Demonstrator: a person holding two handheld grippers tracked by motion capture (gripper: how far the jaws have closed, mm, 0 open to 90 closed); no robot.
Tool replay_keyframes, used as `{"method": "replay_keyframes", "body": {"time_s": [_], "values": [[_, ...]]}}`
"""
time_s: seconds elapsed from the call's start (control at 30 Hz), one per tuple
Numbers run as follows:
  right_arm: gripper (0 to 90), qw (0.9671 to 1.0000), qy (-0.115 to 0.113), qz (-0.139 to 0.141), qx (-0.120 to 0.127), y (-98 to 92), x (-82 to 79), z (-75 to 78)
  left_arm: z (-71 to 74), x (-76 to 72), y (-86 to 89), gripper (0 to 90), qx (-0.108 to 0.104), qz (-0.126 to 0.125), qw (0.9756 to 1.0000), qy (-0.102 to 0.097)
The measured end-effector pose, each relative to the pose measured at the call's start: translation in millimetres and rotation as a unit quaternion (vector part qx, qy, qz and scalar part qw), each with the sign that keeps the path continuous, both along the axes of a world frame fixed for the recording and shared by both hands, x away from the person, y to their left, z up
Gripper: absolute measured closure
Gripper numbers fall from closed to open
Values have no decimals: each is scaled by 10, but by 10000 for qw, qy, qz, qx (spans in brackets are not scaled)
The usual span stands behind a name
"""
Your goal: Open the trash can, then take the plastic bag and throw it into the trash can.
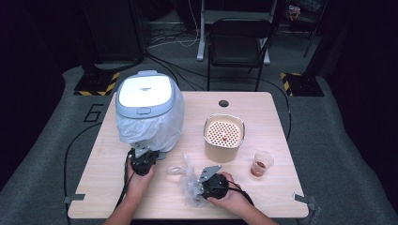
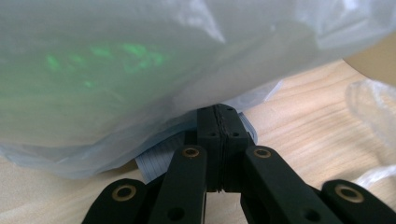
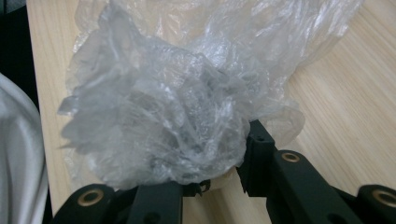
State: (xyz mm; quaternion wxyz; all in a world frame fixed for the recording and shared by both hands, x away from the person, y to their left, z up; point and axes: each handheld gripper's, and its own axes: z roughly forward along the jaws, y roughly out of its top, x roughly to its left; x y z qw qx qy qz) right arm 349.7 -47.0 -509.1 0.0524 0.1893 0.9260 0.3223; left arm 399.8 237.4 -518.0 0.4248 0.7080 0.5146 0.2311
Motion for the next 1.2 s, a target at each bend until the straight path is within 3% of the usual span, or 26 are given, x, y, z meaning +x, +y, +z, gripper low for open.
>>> {"method": "replay_keyframes", "body": {"time_s": [0.03,0.07,0.13,0.27,0.3,0.37,0.47,0.83,1.2], "values": [[730,10000,0,0,0,0,0,0,0,0,0,894,0,0,10000,0],[730,10000,3,-19,-6,-20,4,0,-12,6,-29,894,-153,44,9999,-53],[729,10000,-90,-39,-3,-102,30,-1,-22,14,-35,894,-154,50,9999,-22],[728,9997,-46,-211,111,-244,56,-14,-97,7,-50,895,8,24,10000,-30],[728,9997,-66,-231,105,-258,56,-14,-90,-7,-49,897,161,-19,9999,8],[728,9995,-107,-282,81,-274,51,-13,-89,-19,-70,898,262,27,9997,9],[732,9993,-112,-338,146,-300,60,-22,-96,-13,-67,897,175,72,9998,28],[760,9979,56,-522,369,-334,89,77,-96,-10,-67,897,162,91,9998,26],[771,9959,19,-588,693,-434,82,546,-99,-13,-82,897,162,123,9998,2]]}}
